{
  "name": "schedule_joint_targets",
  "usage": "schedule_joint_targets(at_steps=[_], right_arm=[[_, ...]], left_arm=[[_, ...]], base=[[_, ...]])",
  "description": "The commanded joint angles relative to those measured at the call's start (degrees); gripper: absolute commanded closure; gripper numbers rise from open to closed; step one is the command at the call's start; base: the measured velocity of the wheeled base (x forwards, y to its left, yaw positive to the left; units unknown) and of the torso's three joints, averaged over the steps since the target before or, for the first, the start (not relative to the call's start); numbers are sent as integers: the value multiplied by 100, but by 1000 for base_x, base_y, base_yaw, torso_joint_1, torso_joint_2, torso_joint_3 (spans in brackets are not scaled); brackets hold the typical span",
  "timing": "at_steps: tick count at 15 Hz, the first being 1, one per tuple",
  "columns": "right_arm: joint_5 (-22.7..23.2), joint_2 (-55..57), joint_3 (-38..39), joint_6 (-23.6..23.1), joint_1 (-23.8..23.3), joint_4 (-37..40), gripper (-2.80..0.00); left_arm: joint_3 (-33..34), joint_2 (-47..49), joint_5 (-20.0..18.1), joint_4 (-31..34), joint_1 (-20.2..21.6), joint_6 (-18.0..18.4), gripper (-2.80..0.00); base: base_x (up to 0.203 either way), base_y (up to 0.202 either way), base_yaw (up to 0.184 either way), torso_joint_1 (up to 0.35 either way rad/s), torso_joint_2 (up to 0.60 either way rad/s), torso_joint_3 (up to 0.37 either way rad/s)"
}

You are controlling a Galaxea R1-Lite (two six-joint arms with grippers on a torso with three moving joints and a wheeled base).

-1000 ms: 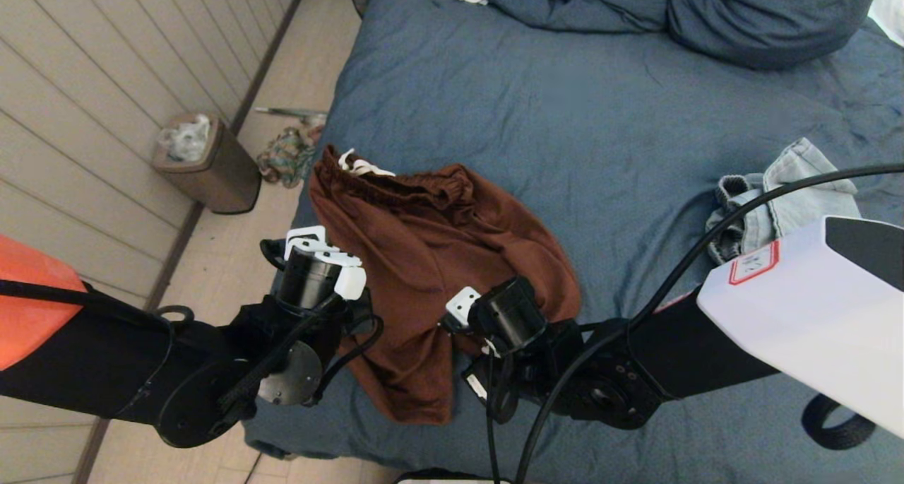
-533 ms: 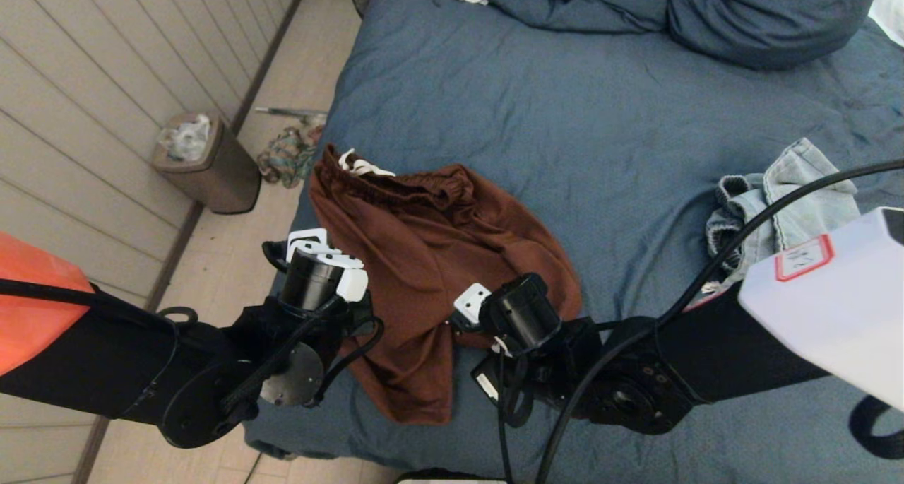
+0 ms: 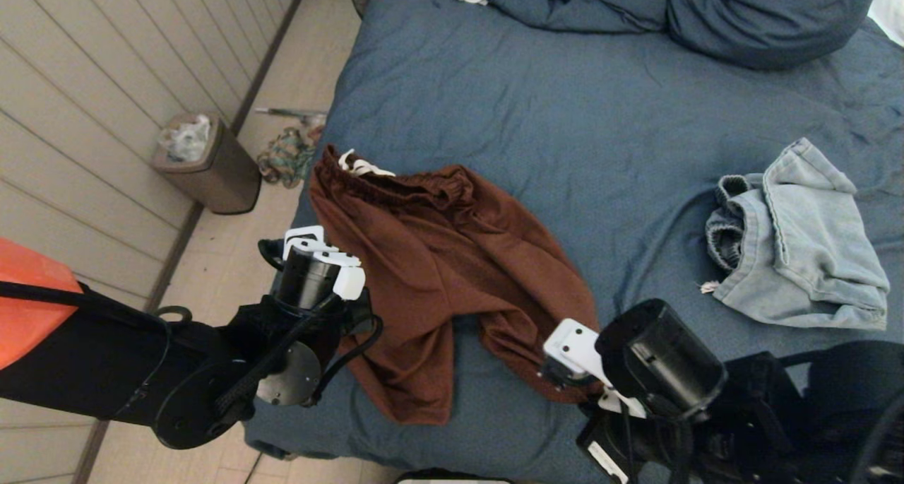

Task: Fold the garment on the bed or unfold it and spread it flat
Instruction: Unford the brown shorts

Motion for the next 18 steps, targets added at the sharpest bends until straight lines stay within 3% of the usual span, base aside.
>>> schedule_joint_targets(at_steps=[1,5,11,12,15,18], right_arm=[[-23,-797,536,-7,44,38,0],[-26,-1172,1106,-41,-21,36,0],[17,-1210,1270,-24,-82,-24,0],[45,-1229,1243,-13,-73,-25,-280],[289,-1464,1187,-19,-29,-25,-280],[1106,-1940,1022,-18,-35,-17,-280]], left_arm=[[-2,-14,25,-17,0,-20,0],[-2,-14,25,-17,0,-20,0],[-2,-5,25,-17,0,-20,0],[-2,-5,25,-17,0,-20,0],[-10,-14,25,-17,0,-20,0],[-11,-14,25,-17,0,-28,0]], base=[[0,0,0,0,0,0],[0,0,0,0,0,0],[0,0,0,0,0,0],[0,0,0,0,0,0],[0,0,0,0,0,0],[0,0,0,0,0,0]])
